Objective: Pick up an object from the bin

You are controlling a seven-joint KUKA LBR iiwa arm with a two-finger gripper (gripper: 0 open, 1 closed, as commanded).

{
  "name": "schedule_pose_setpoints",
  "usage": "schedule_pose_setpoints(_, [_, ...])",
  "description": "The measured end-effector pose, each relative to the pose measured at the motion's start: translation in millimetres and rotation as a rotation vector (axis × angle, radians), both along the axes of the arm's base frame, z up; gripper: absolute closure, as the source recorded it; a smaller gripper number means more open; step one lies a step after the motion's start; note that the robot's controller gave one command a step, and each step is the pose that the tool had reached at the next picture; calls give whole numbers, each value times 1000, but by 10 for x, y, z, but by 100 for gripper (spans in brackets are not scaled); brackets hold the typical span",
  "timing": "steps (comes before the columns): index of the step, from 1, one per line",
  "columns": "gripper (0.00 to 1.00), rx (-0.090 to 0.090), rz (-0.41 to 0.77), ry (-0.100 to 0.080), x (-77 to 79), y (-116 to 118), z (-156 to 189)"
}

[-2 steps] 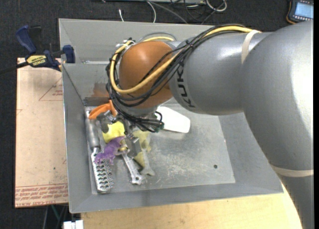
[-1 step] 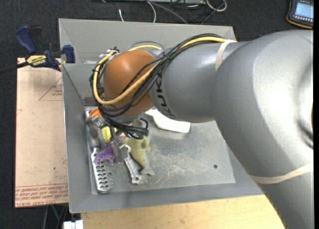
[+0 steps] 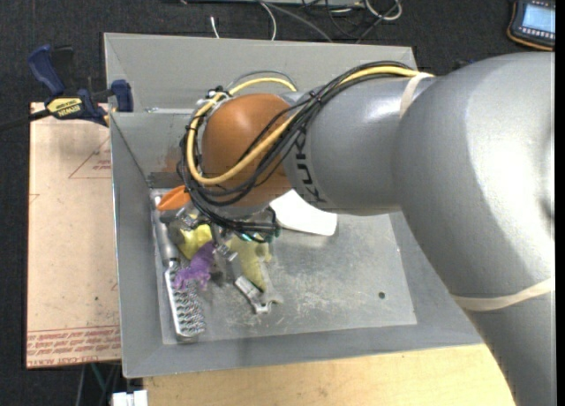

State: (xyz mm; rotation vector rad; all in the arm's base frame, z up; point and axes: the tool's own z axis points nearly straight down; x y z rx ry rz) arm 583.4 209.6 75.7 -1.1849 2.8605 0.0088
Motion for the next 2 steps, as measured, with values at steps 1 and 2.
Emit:
schedule_pose_setpoints(1, [100, -7, 3, 8, -15, -69, -50])
schedule_pose_setpoints(2, [100, -6, 3, 8, -15, -69, -50])
